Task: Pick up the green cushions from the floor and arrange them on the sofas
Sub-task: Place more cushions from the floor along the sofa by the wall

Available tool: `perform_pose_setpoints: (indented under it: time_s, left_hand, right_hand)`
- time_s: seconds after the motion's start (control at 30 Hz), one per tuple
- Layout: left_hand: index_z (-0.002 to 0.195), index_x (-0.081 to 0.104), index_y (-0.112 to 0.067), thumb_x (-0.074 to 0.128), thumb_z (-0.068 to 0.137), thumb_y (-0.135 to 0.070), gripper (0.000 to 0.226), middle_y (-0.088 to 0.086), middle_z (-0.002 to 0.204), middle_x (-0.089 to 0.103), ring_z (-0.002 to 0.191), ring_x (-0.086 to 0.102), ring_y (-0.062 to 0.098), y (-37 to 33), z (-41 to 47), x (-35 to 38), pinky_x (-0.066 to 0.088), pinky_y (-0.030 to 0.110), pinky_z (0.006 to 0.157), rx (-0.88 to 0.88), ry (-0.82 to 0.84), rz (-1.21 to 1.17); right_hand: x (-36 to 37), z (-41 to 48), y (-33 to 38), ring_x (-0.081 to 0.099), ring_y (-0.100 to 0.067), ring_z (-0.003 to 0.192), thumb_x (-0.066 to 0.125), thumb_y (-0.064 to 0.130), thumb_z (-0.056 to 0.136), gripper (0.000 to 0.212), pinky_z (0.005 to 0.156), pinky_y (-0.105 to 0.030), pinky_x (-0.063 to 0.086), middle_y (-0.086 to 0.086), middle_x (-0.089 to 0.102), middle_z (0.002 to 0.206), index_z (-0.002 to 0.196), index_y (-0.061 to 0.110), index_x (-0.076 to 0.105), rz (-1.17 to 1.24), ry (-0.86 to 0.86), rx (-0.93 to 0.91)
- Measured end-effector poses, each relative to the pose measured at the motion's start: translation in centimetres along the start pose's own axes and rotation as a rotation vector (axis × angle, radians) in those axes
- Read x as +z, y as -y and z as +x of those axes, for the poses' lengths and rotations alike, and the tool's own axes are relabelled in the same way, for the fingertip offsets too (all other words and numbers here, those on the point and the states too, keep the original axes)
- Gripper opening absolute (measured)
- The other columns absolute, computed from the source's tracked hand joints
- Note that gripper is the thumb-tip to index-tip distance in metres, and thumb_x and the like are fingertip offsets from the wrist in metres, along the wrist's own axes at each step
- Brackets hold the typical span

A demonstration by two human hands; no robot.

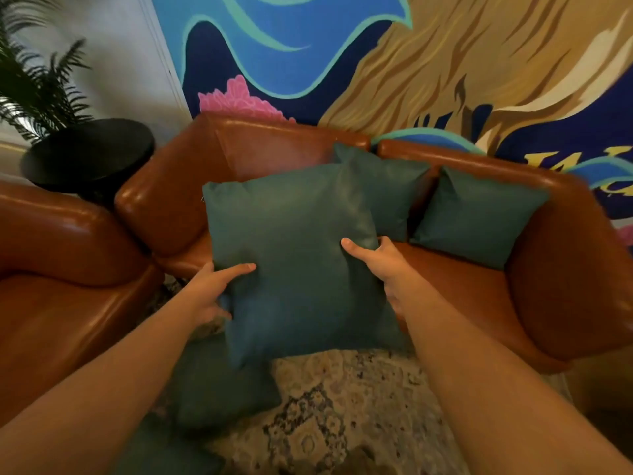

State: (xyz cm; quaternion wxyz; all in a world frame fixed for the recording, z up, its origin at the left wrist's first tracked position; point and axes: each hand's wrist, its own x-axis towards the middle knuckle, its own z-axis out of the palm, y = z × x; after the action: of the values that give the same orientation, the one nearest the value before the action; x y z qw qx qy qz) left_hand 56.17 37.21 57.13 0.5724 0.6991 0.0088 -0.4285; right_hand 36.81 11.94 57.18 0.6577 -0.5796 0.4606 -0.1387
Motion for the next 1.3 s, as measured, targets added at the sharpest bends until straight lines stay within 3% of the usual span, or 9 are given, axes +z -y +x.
perform_pose_setpoints:
  time_s: [0.13,0.3,0.43,0.6,0.7,0.77,0.93,1.2,1.3]
  left_hand:
    - [0.127,0.061,-0.034,0.084,0.086,-0.026,0.048,-0.009,0.118,0.066,0.105,0.06,0.023,-0.4,-0.9,-0.5,0.052,0.069,0.091,0.027,0.015,0.016]
    - [0.136,0.059,-0.037,0.084,0.077,-0.05,0.065,-0.007,0.132,0.059,0.11,0.058,0.024,-2.0,-2.5,-1.0,0.046,0.062,0.103,0.017,0.033,0.009]
    - [0.146,0.057,-0.035,0.076,0.079,-0.073,0.08,0.002,0.146,0.054,0.115,0.064,0.033,-4.0,-3.2,-2.4,0.059,0.038,0.072,0.074,0.014,-0.021]
    - [0.149,0.05,-0.043,0.083,0.043,-0.092,0.121,-0.003,0.145,0.06,0.126,0.06,0.032,-6.9,-2.0,-3.9,0.049,0.061,0.106,0.185,-0.052,-0.187]
    - [0.142,0.055,-0.04,0.079,0.059,-0.088,0.099,-0.007,0.133,0.064,0.119,0.061,0.026,-8.6,-3.4,-3.0,0.047,0.058,0.107,0.255,-0.035,-0.115]
    - [0.128,0.06,-0.037,0.075,0.074,-0.079,0.07,-0.007,0.121,0.067,0.111,0.062,0.023,-9.1,-3.6,-2.6,0.05,0.054,0.1,0.247,-0.014,-0.123]
    - [0.146,0.053,-0.027,0.088,0.064,-0.075,0.101,0.002,0.134,0.07,0.116,0.071,0.026,-8.8,-3.1,-1.6,0.06,0.054,0.096,0.329,0.043,-0.081]
    - [0.122,0.068,-0.031,0.075,0.092,-0.052,0.038,-0.011,0.115,0.075,0.105,0.072,0.009,-8.6,-3.0,2.0,0.06,0.038,0.097,0.594,-0.028,0.164]
    - [0.117,0.071,-0.034,0.07,0.092,-0.065,0.04,-0.01,0.111,0.076,0.105,0.072,0.013,-7.8,-1.8,3.8,0.058,0.046,0.099,0.654,-0.11,0.346]
  right_hand:
    - [-0.3,-1.2,1.3,0.07,-0.025,0.119,0.105,0.049,0.053,0.105,0.107,-0.048,0.058,-0.001,0.072,0.132,0.142,0.021,0.057,-0.019,-0.001,-0.06]
    - [-0.2,-1.7,1.3,0.077,-0.023,0.108,0.097,0.02,0.078,0.034,0.099,-0.042,0.061,0.005,0.082,0.104,0.106,0.023,0.078,0.05,-0.01,-0.144]
    - [-0.7,-2.5,1.3,0.077,-0.03,0.112,0.103,0.035,0.045,0.063,0.085,-0.036,0.062,0.003,0.084,0.096,0.101,0.017,0.08,0.199,-0.007,-0.131]
    - [-1.2,-3.6,0.8,0.081,-0.015,0.093,0.109,0.054,0.007,0.112,0.075,-0.03,0.065,0.001,0.085,0.103,0.108,0.016,0.079,0.304,0.14,-0.116]
    - [-1.4,-5.1,1.4,0.078,-0.015,0.096,0.111,0.031,0.047,0.077,0.075,-0.03,0.06,0.004,0.084,0.104,0.114,0.018,0.076,0.2,0.171,-0.06]
    - [-1.5,-5.5,1.8,0.072,-0.021,0.101,0.082,-0.003,0.086,0.037,0.076,-0.033,0.053,0.005,0.082,0.097,0.113,0.021,0.074,0.177,0.139,-0.017]
    - [-1.8,-5.9,2.0,0.065,-0.029,0.105,0.071,0.0,0.085,0.034,0.09,-0.04,0.048,-0.007,0.075,0.114,0.111,0.021,0.069,0.184,0.098,0.046]
    - [-3.5,-4.7,1.4,0.055,-0.031,0.099,0.059,-0.004,0.071,0.077,0.071,-0.032,0.042,-0.01,0.063,0.122,0.143,0.023,0.055,0.17,-0.128,0.021]
    - [-4.0,-3.5,2.8,0.055,-0.036,0.132,0.059,-0.01,0.09,0.079,0.095,-0.035,0.052,-0.012,0.057,0.148,0.163,0.014,0.042,-0.06,-0.384,-0.191]
